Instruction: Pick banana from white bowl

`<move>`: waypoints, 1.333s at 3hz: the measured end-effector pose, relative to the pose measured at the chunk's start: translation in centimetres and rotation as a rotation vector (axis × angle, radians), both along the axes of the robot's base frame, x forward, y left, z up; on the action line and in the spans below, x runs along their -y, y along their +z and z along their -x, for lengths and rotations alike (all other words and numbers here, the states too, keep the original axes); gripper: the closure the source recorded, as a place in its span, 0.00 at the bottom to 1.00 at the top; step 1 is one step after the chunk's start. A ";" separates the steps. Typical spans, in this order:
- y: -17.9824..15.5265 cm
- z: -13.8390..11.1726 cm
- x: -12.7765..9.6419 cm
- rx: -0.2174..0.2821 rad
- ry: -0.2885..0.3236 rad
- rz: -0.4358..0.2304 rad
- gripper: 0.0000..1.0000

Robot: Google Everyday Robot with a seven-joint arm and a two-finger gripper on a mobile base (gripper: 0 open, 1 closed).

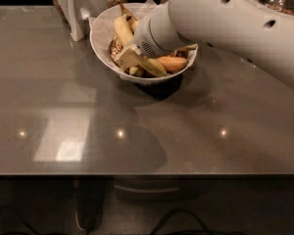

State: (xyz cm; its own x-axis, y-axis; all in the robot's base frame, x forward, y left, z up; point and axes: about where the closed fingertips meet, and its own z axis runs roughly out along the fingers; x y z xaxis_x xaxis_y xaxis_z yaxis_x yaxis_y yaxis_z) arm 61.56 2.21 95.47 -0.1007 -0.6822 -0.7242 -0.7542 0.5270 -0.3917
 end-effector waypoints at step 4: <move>0.7 -0.1 0.0 0.005 -0.003 -0.009 1.00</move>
Offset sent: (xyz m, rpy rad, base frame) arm 0.0116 -0.0099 -0.0059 0.0085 0.0101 -0.0399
